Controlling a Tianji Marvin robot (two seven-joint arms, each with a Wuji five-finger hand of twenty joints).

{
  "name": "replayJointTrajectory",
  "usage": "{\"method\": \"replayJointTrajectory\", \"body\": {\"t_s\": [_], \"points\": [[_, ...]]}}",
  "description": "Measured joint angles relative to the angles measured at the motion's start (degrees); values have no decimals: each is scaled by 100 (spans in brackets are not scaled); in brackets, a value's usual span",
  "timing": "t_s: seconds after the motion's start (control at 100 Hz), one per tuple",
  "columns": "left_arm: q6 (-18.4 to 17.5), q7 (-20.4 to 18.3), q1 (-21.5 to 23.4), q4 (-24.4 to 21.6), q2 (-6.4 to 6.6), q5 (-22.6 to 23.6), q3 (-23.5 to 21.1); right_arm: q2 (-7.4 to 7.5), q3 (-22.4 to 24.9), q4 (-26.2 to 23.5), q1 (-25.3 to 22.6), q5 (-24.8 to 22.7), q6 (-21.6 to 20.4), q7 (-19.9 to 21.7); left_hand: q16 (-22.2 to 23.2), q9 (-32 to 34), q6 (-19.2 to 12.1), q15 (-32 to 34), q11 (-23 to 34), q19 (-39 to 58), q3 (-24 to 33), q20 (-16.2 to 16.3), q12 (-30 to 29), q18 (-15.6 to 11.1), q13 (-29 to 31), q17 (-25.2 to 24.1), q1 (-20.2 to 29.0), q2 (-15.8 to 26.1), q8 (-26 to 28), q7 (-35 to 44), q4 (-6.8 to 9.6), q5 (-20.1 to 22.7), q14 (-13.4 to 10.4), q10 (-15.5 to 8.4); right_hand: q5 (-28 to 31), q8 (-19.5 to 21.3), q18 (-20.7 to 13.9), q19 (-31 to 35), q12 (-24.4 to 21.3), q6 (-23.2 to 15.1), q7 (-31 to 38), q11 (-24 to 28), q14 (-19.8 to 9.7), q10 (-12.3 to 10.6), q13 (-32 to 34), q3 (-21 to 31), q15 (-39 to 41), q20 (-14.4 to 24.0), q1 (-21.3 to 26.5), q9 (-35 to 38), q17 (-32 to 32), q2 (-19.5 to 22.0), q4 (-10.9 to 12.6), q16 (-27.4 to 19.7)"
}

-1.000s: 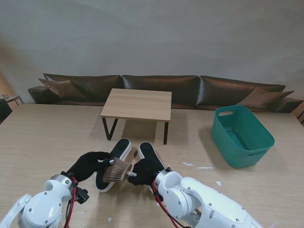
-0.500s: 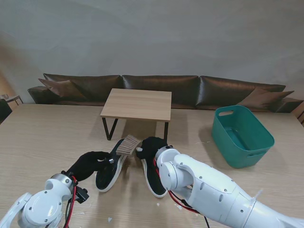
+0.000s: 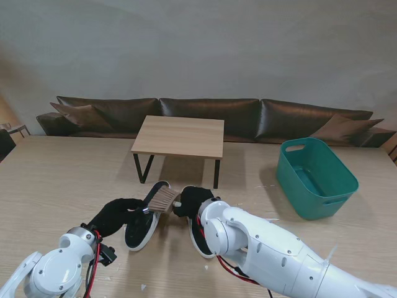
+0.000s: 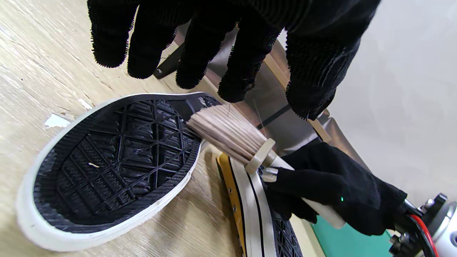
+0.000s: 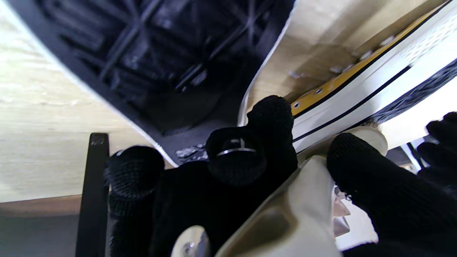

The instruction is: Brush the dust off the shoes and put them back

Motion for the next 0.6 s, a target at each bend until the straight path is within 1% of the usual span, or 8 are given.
{"method": "replayJointTrajectory", "body": {"t_s": [0.22,0.36,0.6], "points": [[-1,20,4,6,0,1,6,141,99,-333,-363,-157,-340,47,0,0,0,0,0,0,0,0,0,0,0,0,0,0,0,0,0,1,-1,0,0,0,-1,6,0,0,0,1,0,0,0,0,0,0,0,0,0,0,0,1],[-1,31,7,8,-1,1,18,215,162,-452,-529,-245,-481,76,0,0,0,0,0,0,0,0,0,0,0,0,0,0,1,0,0,1,-1,0,0,0,-1,34,0,0,0,3,0,0,0,0,1,0,0,0,0,0,0,1],[-1,32,7,12,-1,-10,28,373,432,-747,-937,-398,-943,115,0,0,0,0,0,0,0,0,0,-1,0,0,0,0,1,0,0,1,-1,0,1,1,-2,36,0,0,0,4,0,0,0,0,1,0,0,0,-1,0,0,1]]}}
